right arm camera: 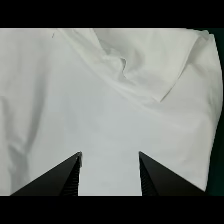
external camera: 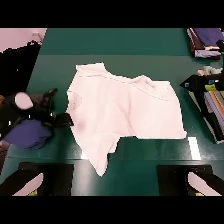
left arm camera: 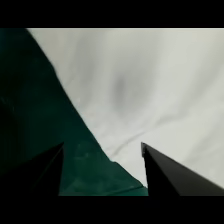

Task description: Fold the shirts.

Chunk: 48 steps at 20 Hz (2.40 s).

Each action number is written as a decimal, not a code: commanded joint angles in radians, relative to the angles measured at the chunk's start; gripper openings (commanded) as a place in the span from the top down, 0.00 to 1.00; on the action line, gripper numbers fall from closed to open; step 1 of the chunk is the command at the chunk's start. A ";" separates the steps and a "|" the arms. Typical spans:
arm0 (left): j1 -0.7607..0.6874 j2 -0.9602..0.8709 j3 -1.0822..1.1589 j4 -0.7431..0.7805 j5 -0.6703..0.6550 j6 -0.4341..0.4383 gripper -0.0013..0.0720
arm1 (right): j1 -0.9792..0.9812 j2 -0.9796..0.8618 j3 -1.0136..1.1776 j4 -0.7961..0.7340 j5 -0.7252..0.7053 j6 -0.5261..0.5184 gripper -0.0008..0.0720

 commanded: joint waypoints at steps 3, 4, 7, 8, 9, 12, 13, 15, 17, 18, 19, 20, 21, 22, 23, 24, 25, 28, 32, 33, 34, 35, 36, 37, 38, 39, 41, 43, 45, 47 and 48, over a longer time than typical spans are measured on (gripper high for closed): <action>-0.001 0.085 -0.251 -0.208 0.096 0.020 0.23 | -0.005 0.031 -0.016 0.002 -0.013 0.000 0.43; -0.017 0.085 -0.271 -0.218 0.116 0.022 0.23 | -0.005 0.031 -0.016 0.002 -0.014 0.000 0.43; -0.121 0.085 -0.307 -0.219 0.205 0.000 0.23 | -0.005 0.031 -0.016 0.002 -0.013 0.000 0.43; -0.154 0.085 -0.308 -0.224 0.237 -0.002 0.23 | -0.005 0.031 -0.016 0.002 -0.014 0.000 0.43; -0.181 0.085 -0.308 -0.238 0.266 -0.002 0.23 | -0.005 0.031 -0.016 0.002 -0.013 0.000 0.43; -0.209 0.085 -0.306 -0.269 0.306 -0.018 0.91 | -0.021 0.031 -0.016 -0.005 0.039 0.000 0.43; -0.209 0.085 -0.297 -0.257 0.304 -0.016 0.94 | -0.043 0.031 -0.016 -0.010 0.079 0.000 0.43; -0.209 0.085 -0.253 -0.228 0.296 -0.016 0.95 | -0.112 0.035 -0.030 -0.047 0.177 0.000 0.43; -0.209 0.085 -0.186 -0.171 0.283 -0.015 0.95 | -0.212 0.067 -0.111 -0.128 0.224 0.000 0.43; -0.209 0.085 -0.147 -0.142 0.277 -0.016 0.95 | -0.274 0.092 -0.178 -0.164 0.220 0.001 0.43; -0.209 0.085 -0.113 -0.126 0.278 -0.016 0.95 | -0.336 0.116 -0.248 -0.176 0.218 0.001 0.43; -0.209 0.085 -0.087 -0.123 0.282 -0.015 0.95 | -0.405 0.135 -0.325 -0.174 0.217 0.001 0.43; -0.209 0.085 -0.068 -0.123 0.288 -0.015 0.95 | -0.461 0.145 -0.399 -0.174 0.213 0.001 0.43; -0.209 0.085 -0.056 -0.123 0.293 -0.015 0.95 | -0.501 0.148 -0.463 -0.174 0.197 0.001 0.43; -0.209 0.085 -0.053 -0.123 0.302 -0.015 0.95 | -0.527 0.147 -0.520 -0.166 0.172 0.001 0.43; -0.209 0.085 -0.053 -0.122 0.303 -0.015 0.95 | -0.543 0.144 -0.571 -0.150 0.138 0.001 0.43; -0.209 0.085 -0.053 -0.123 0.302 -0.015 0.95 | -0.549 0.131 -0.607 -0.121 0.111 0.000 0.43; -0.209 0.085 -0.053 -0.123 0.293 -0.015 0.95 | -0.549 0.058 -0.649 -0.069 0.057 0.000 0.49; -0.209 0.085 -0.053 -0.123 0.279 -0.015 0.95 | -0.549 -0.024 -0.645 0.010 -0.001 -0.018 0.56; -0.209 0.085 -0.053 -0.123 0.279 -0.015 0.95 | -0.549 -0.035 -0.645 0.022 -0.010 -0.020 0.57; -0.209 0.085 -0.053 -0.123 0.281 -0.015 0.95 | -0.549 -0.043 -0.645 0.029 -0.016 -0.024 0.57; -0.209 0.085 -0.053 -0.124 0.281 -0.016 0.95 | -0.548 -0.050 -0.645 0.027 -0.016 -0.027 0.57; -0.209 0.085 -0.053 -0.124 0.280 -0.015 0.95 | -0.548 -0.057 -0.645 0.029 -0.014 -0.027 0.57; -0.209 0.085 -0.053 -0.124 0.279 -0.016 0.95 | -0.548 -0.061 -0.646 0.029 -0.006 -0.043 0.67; -0.209 0.085 -0.053 -0.124 0.278 -0.015 0.95 | -0.548 -0.060 -0.645 0.030 0.006 -0.073 0.87; -0.209 0.085 -0.053 -0.124 0.278 -0.015 0.95 | -0.547 -0.060 -0.645 0.039 0.015 -0.104 0.94; -0.209 0.086 -0.042 -0.121 0.276 -0.015 0.95 | -0.547 -0.048 -0.644 0.072 0.026 -0.133 0.97; -0.209 0.101 0.011 -0.069 0.266 -0.017 0.95 | -0.547 0.015 -0.638 0.109 0.019 -0.135 0.97; -0.200 0.117 0.124 0.024 0.208 -0.038 0.95 | -0.533 0.101 -0.575 0.113 0.030 -0.134 0.97; -0.177 0.133 0.279 0.087 0.127 -0.042 0.95 | -0.494 0.181 -0.459 0.158 0.032 -0.127 0.97; -0.164 0.141 0.374 0.108 0.092 -0.042 0.95 | -0.467 0.212 -0.389 0.191 0.021 -0.127 0.97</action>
